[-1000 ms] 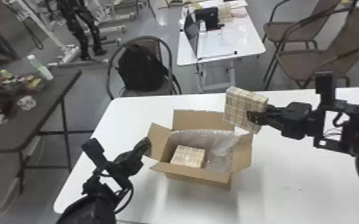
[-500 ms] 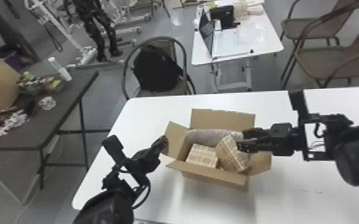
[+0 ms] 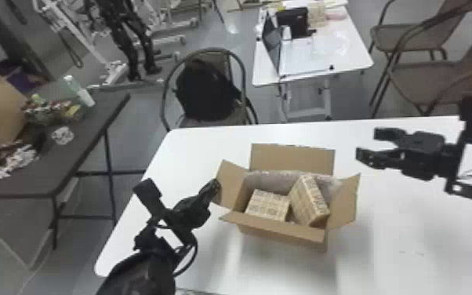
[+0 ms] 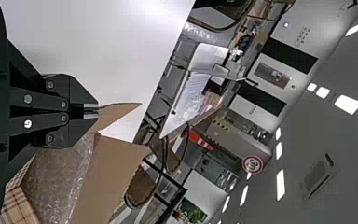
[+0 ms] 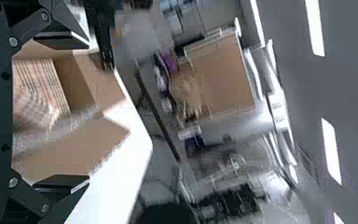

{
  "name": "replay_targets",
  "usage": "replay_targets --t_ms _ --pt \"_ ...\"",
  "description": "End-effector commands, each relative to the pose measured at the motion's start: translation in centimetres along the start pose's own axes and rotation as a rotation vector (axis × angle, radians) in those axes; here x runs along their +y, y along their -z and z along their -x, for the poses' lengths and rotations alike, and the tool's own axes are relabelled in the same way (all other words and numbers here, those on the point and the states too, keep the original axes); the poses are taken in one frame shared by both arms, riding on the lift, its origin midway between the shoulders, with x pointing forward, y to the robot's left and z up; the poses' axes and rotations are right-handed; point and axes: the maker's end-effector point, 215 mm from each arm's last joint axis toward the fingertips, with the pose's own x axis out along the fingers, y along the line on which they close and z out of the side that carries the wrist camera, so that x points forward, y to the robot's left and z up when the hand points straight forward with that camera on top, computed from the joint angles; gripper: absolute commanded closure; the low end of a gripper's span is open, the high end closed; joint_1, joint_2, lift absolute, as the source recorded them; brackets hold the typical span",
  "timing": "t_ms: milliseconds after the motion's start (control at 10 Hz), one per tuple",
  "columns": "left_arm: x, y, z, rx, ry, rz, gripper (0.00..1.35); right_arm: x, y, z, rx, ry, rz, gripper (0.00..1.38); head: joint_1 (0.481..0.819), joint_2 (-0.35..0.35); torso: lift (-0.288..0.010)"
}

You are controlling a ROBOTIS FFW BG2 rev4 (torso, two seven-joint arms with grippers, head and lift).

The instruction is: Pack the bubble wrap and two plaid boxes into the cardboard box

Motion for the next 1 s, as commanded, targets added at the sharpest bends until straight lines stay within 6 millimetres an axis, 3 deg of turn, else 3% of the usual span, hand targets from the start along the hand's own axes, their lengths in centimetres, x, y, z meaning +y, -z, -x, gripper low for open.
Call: replay_targets --t_ms 0,200,300,400,600,700,900 --pt "-0.1 0.0 -0.1 0.0 0.002 -0.002 1.22 -3.9 -2.4 8.5 -0.159 0.345 0.097 0.27 0.695 0.326 -0.048" --pt "0.2 0.2 0.3 -0.004 -0.005 0.006 1.22 -6.2 -0.4 19.5 -0.323 0.731 0.091 0.27 0.695 0.175 -0.048" --pt "0.0 0.2 0.2 -0.006 -0.002 0.006 1.22 -5.8 0.6 23.4 -0.319 0.872 0.126 0.27 0.695 0.145 -0.048" --pt "-0.1 0.2 0.1 -0.006 0.0 0.003 1.22 -5.1 2.3 25.5 -0.28 0.932 0.141 0.27 0.695 0.098 -0.048" --pt "-0.6 0.8 -0.5 -0.001 -0.002 0.01 1.22 -3.6 8.0 26.9 -0.187 0.948 0.064 0.27 0.695 0.056 -0.048" --pt "-0.4 1.1 -0.7 0.001 -0.021 0.015 1.22 -3.2 9.8 26.4 -0.149 0.94 0.039 0.27 0.695 0.053 -0.048" --pt "1.0 0.3 -0.8 -0.039 -0.084 0.009 1.22 -3.3 10.2 24.7 -0.136 0.893 0.031 0.27 0.695 0.066 -0.048"
